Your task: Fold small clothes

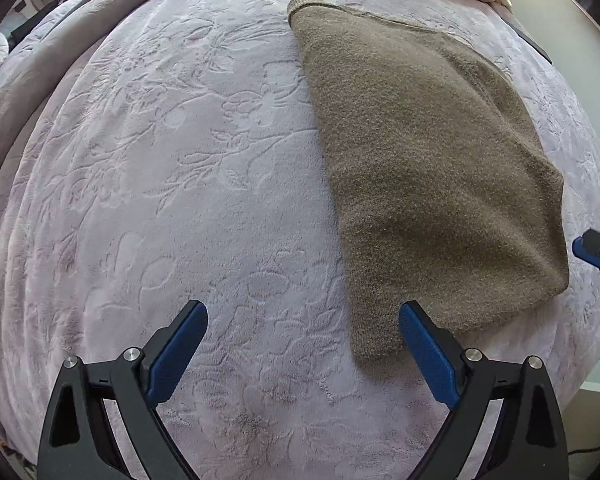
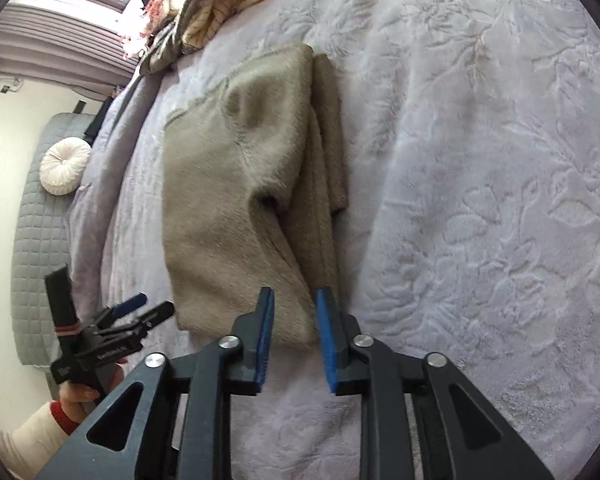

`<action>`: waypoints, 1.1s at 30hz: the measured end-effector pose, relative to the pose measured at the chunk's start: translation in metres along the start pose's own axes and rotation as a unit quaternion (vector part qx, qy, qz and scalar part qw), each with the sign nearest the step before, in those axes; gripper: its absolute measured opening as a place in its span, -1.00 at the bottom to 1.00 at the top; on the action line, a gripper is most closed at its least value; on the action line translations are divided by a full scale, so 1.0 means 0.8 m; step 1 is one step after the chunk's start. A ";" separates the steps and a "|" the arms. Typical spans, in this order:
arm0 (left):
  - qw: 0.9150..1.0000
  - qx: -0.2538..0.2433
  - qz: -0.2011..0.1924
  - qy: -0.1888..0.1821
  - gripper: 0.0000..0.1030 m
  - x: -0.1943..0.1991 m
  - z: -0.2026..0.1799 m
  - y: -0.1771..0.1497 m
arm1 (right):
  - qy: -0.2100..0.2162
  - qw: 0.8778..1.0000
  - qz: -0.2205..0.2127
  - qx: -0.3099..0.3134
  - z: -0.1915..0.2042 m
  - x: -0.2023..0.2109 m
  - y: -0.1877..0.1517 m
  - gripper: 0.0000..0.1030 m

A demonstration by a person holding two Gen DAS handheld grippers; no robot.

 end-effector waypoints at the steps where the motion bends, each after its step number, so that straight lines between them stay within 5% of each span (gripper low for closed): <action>1: 1.000 0.004 0.001 0.001 0.88 0.003 0.000 -0.001 | 0.011 1.000 -0.004 -0.008 0.003 -0.002 0.009 -0.15; 5: 1.000 0.012 -0.003 0.006 0.88 0.023 -0.002 -0.005 | 0.042 0.998 0.000 -0.056 0.004 -0.033 0.043 -0.16; 6: 1.000 0.014 -0.005 0.007 0.88 0.028 -0.002 -0.006 | 0.037 0.997 0.007 -0.068 0.002 -0.044 0.048 -0.34; 7: 1.000 0.016 -0.006 0.009 0.88 0.036 0.003 -0.005 | 0.036 0.997 0.010 -0.072 0.001 -0.051 0.051 -0.79; 10: 1.000 0.020 -0.009 0.014 0.88 0.050 0.008 -0.005 | -0.011 0.998 0.002 -0.058 -0.009 -0.062 0.060 -0.80; 18: 0.999 0.033 -0.005 0.013 0.88 0.078 0.008 -0.010 | -0.012 0.995 0.016 -0.095 -0.026 -0.054 0.050 -0.79; 26: 1.000 0.023 -0.007 0.002 0.88 0.104 -0.013 0.000 | -0.066 0.996 0.028 -0.044 -0.009 -0.013 0.037 -0.71; 29: 1.000 0.028 -0.003 -0.003 0.88 0.110 -0.017 -0.001 | -0.077 0.996 0.036 -0.023 0.001 0.001 0.026 -0.52; 31: 1.000 0.029 -0.004 -0.008 0.88 0.114 -0.019 -0.001 | -0.081 0.996 0.041 -0.013 0.007 0.008 0.016 -0.19; 33: 0.999 0.031 -0.009 -0.010 0.88 0.119 -0.020 -0.002 | -0.079 0.996 0.042 -0.009 0.013 0.015 0.008 -0.18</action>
Point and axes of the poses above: each gripper's, at about its wrist camera, not at the fingertips, and x roughly against the way its jaws point, z to its left, y to its top, the point moved 6 cm from there along -x, roughly the way its jaws point, and after that the axes turned 5 degrees about -z, right-handed, at the moved point
